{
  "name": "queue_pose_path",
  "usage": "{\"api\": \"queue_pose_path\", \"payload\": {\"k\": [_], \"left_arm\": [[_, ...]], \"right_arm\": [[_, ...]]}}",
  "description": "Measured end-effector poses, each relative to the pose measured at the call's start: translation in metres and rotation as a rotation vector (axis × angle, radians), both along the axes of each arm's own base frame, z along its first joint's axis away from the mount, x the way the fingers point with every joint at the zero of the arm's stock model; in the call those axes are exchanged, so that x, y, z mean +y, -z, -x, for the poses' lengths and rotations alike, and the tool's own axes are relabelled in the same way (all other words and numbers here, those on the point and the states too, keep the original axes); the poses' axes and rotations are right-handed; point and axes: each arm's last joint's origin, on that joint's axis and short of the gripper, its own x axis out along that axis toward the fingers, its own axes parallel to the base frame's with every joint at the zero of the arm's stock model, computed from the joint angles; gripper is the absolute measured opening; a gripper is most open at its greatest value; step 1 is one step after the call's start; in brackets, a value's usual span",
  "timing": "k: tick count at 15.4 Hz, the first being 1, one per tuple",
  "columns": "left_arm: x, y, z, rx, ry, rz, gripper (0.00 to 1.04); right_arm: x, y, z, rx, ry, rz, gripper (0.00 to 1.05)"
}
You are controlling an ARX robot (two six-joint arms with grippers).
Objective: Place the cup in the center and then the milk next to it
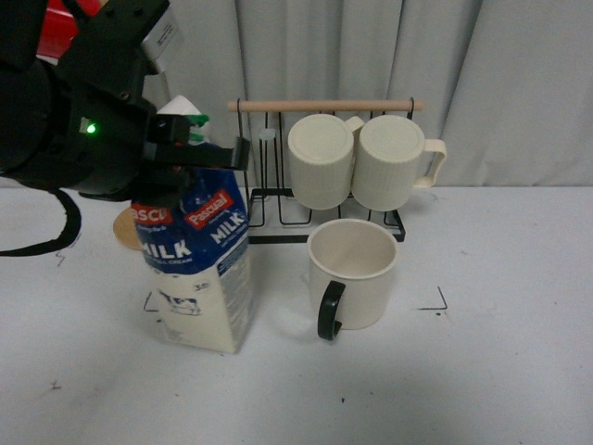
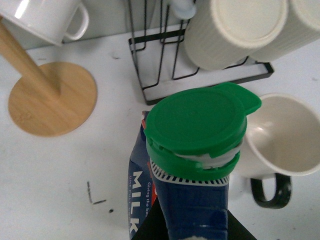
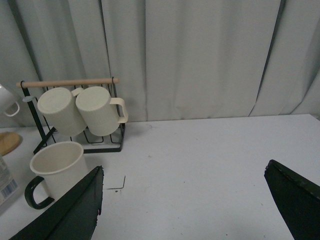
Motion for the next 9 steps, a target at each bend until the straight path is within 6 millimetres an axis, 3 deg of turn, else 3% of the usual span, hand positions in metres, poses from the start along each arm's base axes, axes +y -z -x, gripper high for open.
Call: {"api": "queue_pose_path", "payload": {"k": [4, 9], "left_arm": [[-0.019, -0.008, 0.002, -0.043, 0.014, 0.017, 0.04], [-0.039, 0.007, -0.003, -0.024, 0.016, 0.007, 0.04]], "right_arm": [[0.000, 0.000, 0.000, 0.000, 0.000, 0.000, 0.98], [0.000, 0.000, 0.000, 0.000, 0.000, 0.000, 0.98]]}}
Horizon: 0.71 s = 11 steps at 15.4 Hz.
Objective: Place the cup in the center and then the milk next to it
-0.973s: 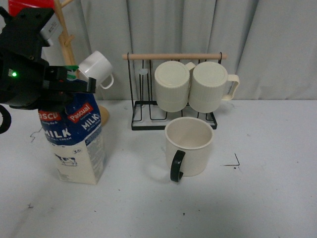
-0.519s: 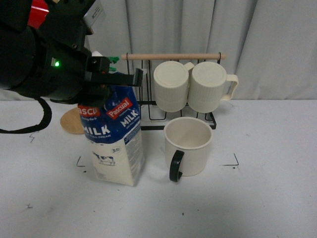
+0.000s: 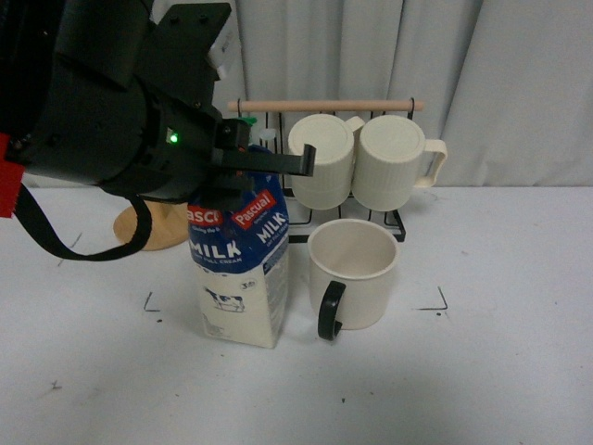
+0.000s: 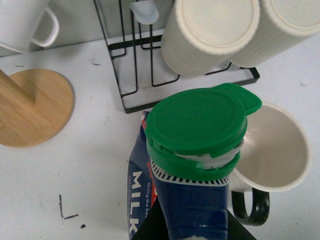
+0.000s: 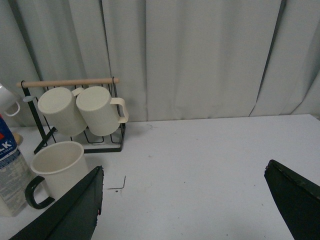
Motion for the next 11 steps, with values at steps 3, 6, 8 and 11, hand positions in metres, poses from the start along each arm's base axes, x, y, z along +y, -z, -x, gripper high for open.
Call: {"api": "queue_pose_path", "payload": {"k": [3, 6, 8, 11], "left_arm": [[-0.0089, 0.0041, -0.0004, 0.006, 0.011, 0.015, 0.04], [-0.0095, 0.0053, -0.0033, -0.022, -0.015, 0.008, 0.04], [-0.0083, 0.0044, -0.0051, -0.038, -0.022, 0.015, 0.16], [-0.0087, 0.0024, -0.0061, -0.036, -0.011, 0.030, 0.50]], "right_arm": [[0.0000, 0.0000, 0.0000, 0.000, 0.000, 0.000, 0.98], [0.0000, 0.0000, 0.0000, 0.000, 0.000, 0.000, 0.98], [0.0000, 0.0001, 0.0000, 0.000, 0.000, 0.000, 0.98], [0.0000, 0.0000, 0.0000, 0.000, 0.000, 0.000, 0.98]]}}
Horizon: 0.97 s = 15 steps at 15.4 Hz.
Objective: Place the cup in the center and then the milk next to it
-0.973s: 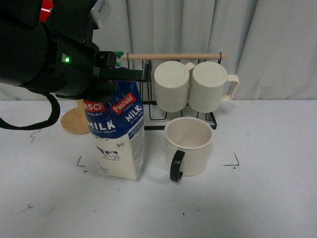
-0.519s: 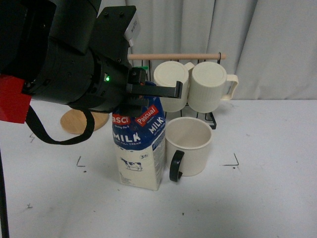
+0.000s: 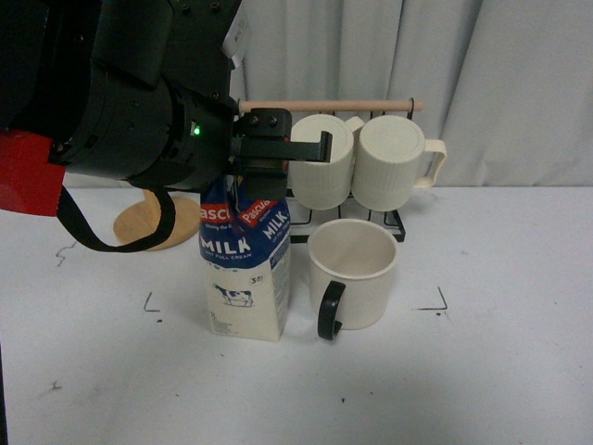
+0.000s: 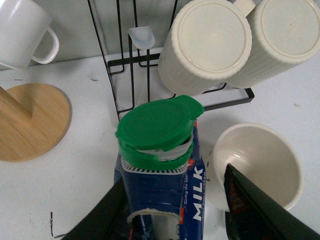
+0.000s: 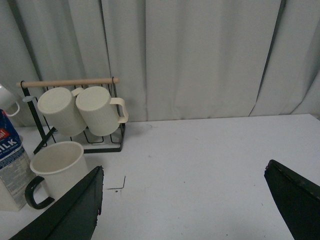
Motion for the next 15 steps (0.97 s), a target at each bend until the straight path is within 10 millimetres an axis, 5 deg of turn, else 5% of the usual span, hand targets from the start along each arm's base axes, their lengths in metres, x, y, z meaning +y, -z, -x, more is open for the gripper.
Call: {"api": "queue_pose_path", "payload": {"k": [4, 5, 9, 12, 13, 14, 15], "left_arm": [[0.006, -0.011, 0.004, 0.022, 0.000, 0.058, 0.95], [0.011, -0.021, 0.007, 0.027, -0.011, 0.096, 0.99], [0.049, -0.074, 0.042, -0.066, -0.048, 0.310, 0.98], [0.103, -0.102, 0.103, -0.194, -0.065, 0.393, 0.98], [0.134, -0.096, 0.136, -0.375, -0.172, 0.309, 0.90], [0.155, -0.063, 0.170, -0.555, -0.275, 0.083, 0.59], [0.154, -0.054, 0.174, -0.548, -0.253, 0.061, 0.50]], "right_arm": [[0.000, 0.000, 0.000, 0.000, 0.000, 0.000, 0.98], [0.000, 0.000, 0.000, 0.000, 0.000, 0.000, 0.98], [0.000, 0.000, 0.000, 0.000, 0.000, 0.000, 0.98], [0.000, 0.000, 0.000, 0.000, 0.000, 0.000, 0.98], [0.000, 0.000, 0.000, 0.000, 0.000, 0.000, 0.98], [0.000, 0.000, 0.000, 0.000, 0.001, 0.000, 0.98], [0.000, 0.000, 0.000, 0.000, 0.000, 0.000, 0.98]]}}
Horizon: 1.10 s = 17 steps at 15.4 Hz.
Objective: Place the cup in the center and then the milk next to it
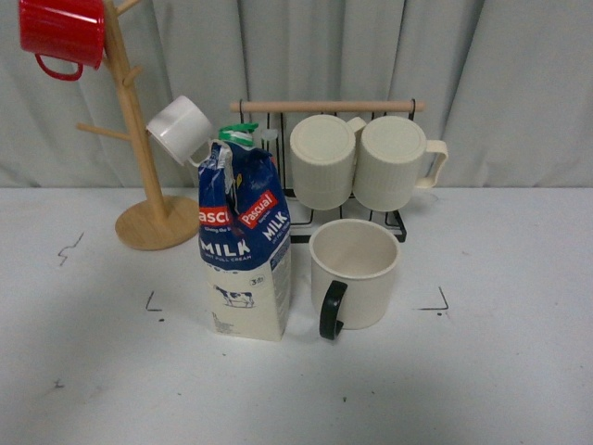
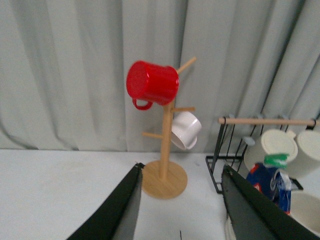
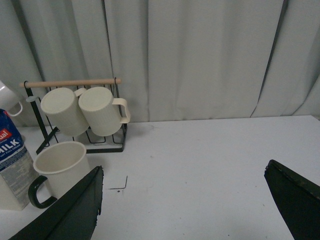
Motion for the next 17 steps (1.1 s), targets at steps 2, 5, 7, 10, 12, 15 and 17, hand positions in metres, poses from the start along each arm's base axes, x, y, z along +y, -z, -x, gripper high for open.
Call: {"api": "queue_pose_path", "payload": {"k": [2, 5, 7, 10, 12, 15, 17], "left_arm": [[-0.001, 0.023, 0.008, 0.038, 0.005, -0.029, 0.27], [-0.001, 0.032, 0.019, 0.010, 0.004, -0.037, 0.02], [-0.001, 0.044, 0.025, 0.021, 0.005, -0.036, 0.02], [-0.001, 0.051, 0.032, 0.019, 0.005, -0.036, 0.02], [-0.001, 0.056, 0.036, 0.016, 0.005, -0.036, 0.02], [-0.001, 0.063, 0.041, 0.023, 0.005, -0.036, 0.02], [-0.001, 0.064, 0.045, 0.013, 0.005, -0.036, 0.02]], "right_arm": [[0.000, 0.000, 0.000, 0.002, 0.000, 0.000, 0.98], [0.000, 0.000, 0.000, 0.001, 0.000, 0.000, 0.98], [0.000, 0.000, 0.000, 0.001, 0.000, 0.000, 0.98], [0.000, 0.000, 0.000, 0.001, 0.000, 0.000, 0.98], [0.000, 0.000, 0.000, 0.001, 0.000, 0.000, 0.98], [0.000, 0.000, 0.000, 0.001, 0.000, 0.000, 0.98], [0.000, 0.000, 0.000, 0.001, 0.000, 0.000, 0.98]]}}
